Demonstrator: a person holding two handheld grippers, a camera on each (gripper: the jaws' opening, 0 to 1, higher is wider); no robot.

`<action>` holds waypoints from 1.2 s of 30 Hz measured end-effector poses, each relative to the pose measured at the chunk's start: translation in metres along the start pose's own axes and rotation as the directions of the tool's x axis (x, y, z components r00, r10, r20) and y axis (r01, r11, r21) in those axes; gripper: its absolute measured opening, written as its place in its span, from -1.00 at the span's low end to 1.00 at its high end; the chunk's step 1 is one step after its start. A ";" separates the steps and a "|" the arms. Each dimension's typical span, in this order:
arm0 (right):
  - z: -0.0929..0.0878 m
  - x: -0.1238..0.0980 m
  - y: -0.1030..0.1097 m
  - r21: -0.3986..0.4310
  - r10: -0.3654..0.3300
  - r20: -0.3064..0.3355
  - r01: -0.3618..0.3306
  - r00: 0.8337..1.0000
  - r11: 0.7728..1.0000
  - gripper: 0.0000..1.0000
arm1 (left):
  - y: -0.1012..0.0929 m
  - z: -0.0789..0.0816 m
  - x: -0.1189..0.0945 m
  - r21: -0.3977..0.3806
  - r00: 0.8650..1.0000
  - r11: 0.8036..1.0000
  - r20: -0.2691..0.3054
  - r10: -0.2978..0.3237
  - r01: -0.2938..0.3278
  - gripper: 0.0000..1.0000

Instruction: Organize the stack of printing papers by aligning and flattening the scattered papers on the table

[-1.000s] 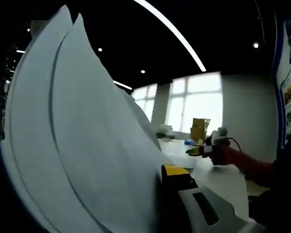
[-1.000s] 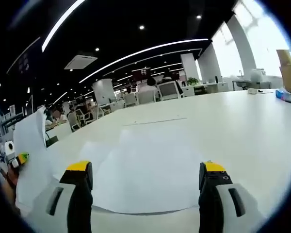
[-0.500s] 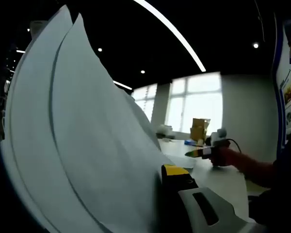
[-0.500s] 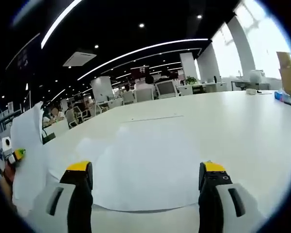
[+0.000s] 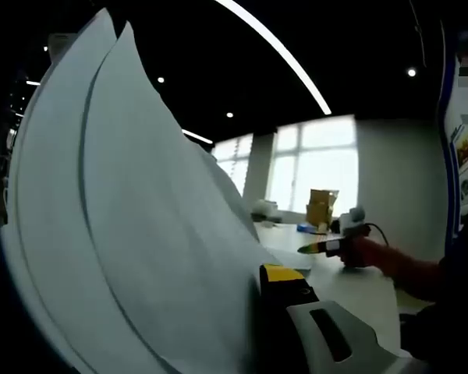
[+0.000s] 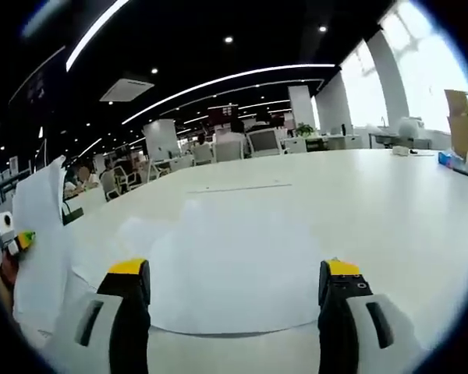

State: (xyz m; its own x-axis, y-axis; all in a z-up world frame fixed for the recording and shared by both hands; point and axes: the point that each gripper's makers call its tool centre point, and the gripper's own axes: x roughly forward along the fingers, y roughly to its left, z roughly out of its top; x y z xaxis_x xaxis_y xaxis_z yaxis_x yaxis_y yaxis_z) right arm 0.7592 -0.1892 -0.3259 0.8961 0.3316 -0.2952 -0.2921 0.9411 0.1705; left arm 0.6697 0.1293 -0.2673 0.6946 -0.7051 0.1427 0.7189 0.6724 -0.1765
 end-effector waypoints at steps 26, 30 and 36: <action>-0.012 0.003 -0.034 -0.149 -0.147 -0.047 0.138 0.988 0.979 0.67 | -0.005 -0.001 0.001 0.001 1.000 1.000 0.000 -0.005 0.005 -0.76; -0.015 0.005 -0.036 -0.154 -0.149 -0.063 0.138 0.987 0.978 0.67 | -0.002 -0.002 0.000 0.001 1.000 1.000 -0.001 -0.004 0.004 -0.76; -0.016 0.005 -0.039 -0.155 -0.158 -0.069 0.146 0.985 0.977 0.67 | 0.002 -0.001 0.000 -0.001 1.000 1.000 0.002 -0.005 0.005 -0.76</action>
State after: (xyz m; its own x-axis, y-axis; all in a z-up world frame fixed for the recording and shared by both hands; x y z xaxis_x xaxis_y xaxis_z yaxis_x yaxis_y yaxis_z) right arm 0.7697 -0.2236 -0.3491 0.9059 0.1826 -0.3822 -0.2065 0.9782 -0.0219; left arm 0.6709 0.1308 -0.2691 0.6913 -0.7077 0.1456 0.7220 0.6690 -0.1765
